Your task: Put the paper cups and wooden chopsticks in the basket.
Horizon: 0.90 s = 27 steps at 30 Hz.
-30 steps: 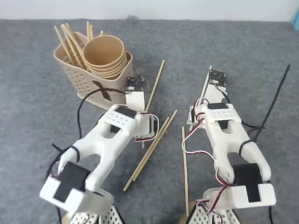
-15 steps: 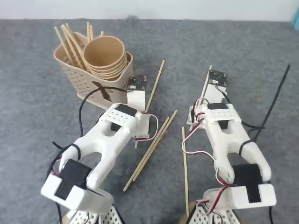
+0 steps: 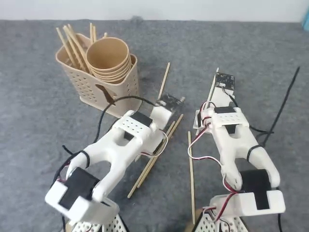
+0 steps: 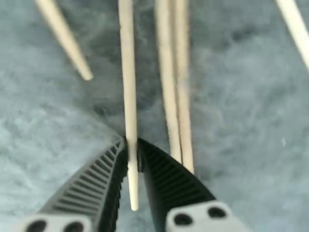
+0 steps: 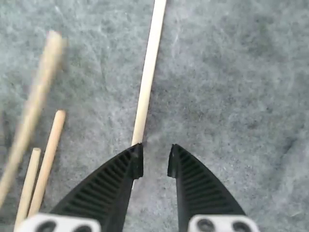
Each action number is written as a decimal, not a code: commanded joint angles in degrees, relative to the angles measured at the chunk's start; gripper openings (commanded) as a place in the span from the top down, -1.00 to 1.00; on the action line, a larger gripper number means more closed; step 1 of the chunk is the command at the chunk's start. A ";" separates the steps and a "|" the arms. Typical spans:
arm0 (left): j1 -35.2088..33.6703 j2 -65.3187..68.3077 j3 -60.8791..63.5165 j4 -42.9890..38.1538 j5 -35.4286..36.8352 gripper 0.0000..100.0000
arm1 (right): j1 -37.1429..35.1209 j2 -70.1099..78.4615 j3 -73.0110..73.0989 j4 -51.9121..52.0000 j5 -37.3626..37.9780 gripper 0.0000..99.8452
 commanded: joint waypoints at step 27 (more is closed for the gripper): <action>-15.82 -74.02 24.66 14.77 -29.01 0.98 | 12.35 -0.48 -4.04 -4.53 -13.98 0.81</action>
